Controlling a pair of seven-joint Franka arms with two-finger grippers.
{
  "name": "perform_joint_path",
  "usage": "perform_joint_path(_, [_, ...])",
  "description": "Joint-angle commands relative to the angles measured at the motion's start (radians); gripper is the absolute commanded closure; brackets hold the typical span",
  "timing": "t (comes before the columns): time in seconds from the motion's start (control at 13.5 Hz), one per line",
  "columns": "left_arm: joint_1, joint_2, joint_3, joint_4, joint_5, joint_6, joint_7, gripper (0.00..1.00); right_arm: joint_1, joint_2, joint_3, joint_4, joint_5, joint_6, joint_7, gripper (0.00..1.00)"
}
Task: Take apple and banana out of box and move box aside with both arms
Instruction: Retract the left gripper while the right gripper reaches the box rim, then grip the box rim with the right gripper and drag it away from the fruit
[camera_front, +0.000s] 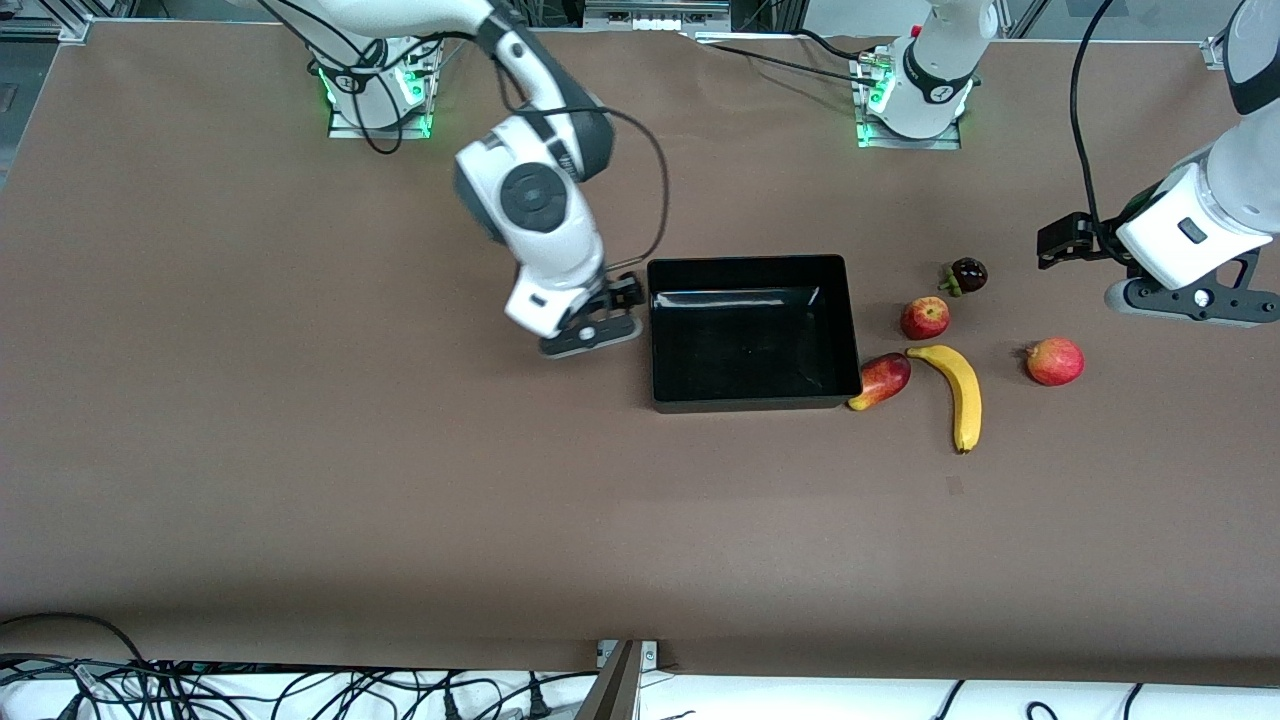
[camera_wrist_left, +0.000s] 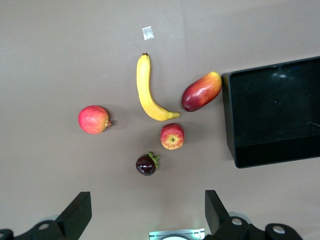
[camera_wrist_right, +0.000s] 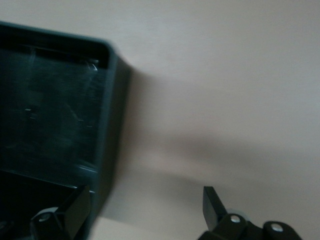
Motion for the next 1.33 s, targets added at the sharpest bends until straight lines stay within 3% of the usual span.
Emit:
perform_joint_path(0.0, [-0.210, -0.015, 0.251, 0.017, -0.059, -0.009, 0.062, 0.00, 0.053, 0.049, -0.010, 0.045, 0.007, 0.048, 0.069, 0.00])
perform_joint_path(0.15, [-0.313, -0.039, 0.377, -0.008, -0.085, 0.006, 0.070, 0.00, 0.075, 0.079, -0.012, 0.036, 0.005, 0.096, 0.104, 0.00])
perform_joint_path(0.3, [-0.435, -0.126, 0.506, -0.134, -0.085, 0.143, 0.050, 0.00, 0.099, 0.118, -0.013, 0.037, 0.001, 0.125, 0.130, 0.00])
perform_joint_path(0.44, [-0.468, -0.208, 0.553, -0.244, -0.085, 0.263, 0.045, 0.00, 0.105, 0.148, -0.015, 0.037, -0.023, 0.141, 0.130, 0.02])
perform_joint_path(0.52, [-0.467, -0.263, 0.553, -0.293, -0.085, 0.276, 0.035, 0.00, 0.107, 0.158, -0.015, 0.036, -0.051, 0.142, 0.129, 0.14])
perform_joint_path(0.74, [-0.467, -0.271, 0.542, -0.288, -0.077, 0.229, 0.032, 0.00, 0.099, 0.159, -0.018, 0.036, -0.073, 0.136, 0.089, 1.00])
perform_joint_path(1.11, [-0.468, -0.246, 0.515, -0.256, -0.073, 0.223, -0.020, 0.00, 0.082, 0.150, -0.021, 0.036, -0.073, 0.122, 0.078, 1.00])
perform_joint_path(1.26, [-0.468, -0.243, 0.515, -0.240, -0.073, 0.218, -0.022, 0.00, 0.049, 0.126, -0.021, 0.045, -0.070, 0.055, 0.054, 1.00])
